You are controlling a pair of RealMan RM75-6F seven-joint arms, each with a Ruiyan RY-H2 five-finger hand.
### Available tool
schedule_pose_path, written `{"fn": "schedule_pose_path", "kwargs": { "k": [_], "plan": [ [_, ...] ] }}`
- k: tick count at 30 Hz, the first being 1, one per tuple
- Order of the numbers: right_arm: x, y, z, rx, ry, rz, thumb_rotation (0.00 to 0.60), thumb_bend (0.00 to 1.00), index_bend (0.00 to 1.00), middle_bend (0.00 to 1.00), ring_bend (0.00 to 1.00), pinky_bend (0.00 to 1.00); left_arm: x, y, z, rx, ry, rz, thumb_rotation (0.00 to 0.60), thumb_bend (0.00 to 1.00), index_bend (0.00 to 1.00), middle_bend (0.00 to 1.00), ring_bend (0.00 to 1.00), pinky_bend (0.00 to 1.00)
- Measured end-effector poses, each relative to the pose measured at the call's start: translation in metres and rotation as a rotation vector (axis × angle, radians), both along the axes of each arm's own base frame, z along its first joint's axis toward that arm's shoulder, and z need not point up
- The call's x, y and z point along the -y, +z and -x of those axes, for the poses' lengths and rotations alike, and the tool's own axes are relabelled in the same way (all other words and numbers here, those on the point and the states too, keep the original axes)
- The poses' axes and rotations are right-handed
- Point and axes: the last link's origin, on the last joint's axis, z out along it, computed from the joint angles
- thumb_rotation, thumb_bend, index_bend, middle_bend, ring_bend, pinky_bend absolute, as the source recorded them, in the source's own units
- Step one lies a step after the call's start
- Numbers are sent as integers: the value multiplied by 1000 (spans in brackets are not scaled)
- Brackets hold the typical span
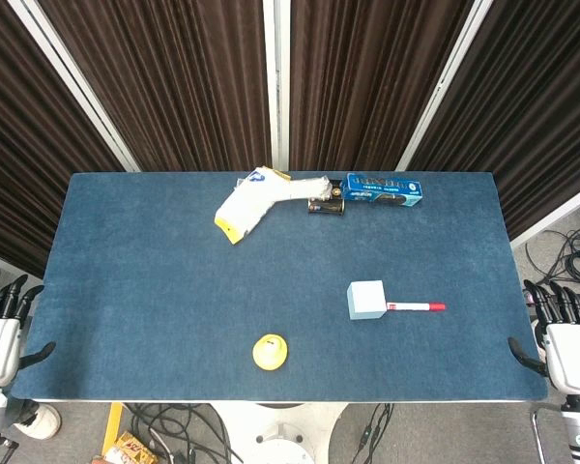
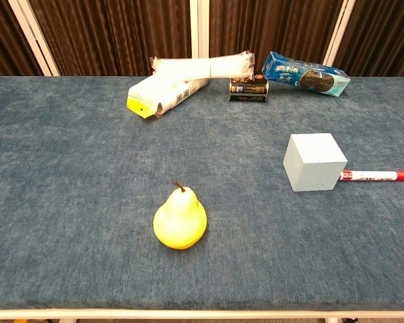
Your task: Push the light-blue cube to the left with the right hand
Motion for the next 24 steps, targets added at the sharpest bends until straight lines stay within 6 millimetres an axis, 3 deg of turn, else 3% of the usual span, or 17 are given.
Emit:
{"fn": "schedule_pose_path", "kwargs": {
  "k": [17,24],
  "plan": [
    [1,-2,-1,-5,14,-11,600,186,52,144,0,0,0,-2,-1,7,-3,1,600,63,219,155,123,95],
    [23,-14,-7,-79,45,-79,600,189,198,245,0,5,2,-2,1,10,-5,0,600,63,219,155,123,95]
  ]
}}
